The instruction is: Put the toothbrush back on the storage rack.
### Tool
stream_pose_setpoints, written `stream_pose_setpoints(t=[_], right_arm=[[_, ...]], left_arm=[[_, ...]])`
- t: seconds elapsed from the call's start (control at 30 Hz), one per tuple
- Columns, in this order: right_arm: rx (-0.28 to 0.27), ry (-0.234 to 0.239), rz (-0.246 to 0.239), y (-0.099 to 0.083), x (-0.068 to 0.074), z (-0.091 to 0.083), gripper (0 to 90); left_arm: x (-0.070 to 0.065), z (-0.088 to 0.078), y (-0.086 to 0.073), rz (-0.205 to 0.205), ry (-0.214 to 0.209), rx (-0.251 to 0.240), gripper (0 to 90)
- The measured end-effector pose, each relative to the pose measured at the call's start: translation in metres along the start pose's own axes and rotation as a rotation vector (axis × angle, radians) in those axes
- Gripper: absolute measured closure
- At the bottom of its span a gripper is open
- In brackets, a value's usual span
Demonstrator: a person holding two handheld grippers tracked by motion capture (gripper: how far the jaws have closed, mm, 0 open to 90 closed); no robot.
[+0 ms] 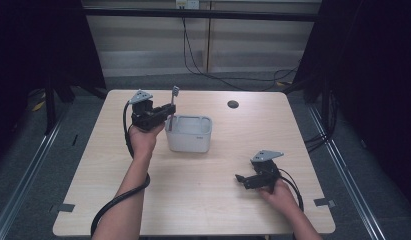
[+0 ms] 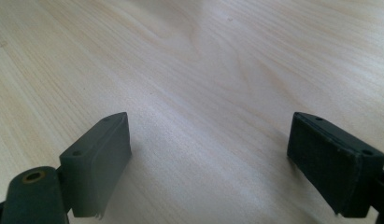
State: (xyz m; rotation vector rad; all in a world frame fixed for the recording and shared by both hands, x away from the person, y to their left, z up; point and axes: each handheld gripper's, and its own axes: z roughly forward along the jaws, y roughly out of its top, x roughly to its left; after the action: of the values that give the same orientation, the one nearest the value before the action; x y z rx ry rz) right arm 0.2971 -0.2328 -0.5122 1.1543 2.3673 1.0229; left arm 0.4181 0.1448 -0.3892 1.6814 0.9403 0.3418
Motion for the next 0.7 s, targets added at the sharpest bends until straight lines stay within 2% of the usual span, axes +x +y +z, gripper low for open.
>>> stream_pose_setpoints(t=[0.7], right_arm=[[0.000,0.000,0.000,0.000,0.000,0.000,13.0]], left_arm=[[0.001,-0.001,-0.017,-0.012,0.018,0.004,79.6]])
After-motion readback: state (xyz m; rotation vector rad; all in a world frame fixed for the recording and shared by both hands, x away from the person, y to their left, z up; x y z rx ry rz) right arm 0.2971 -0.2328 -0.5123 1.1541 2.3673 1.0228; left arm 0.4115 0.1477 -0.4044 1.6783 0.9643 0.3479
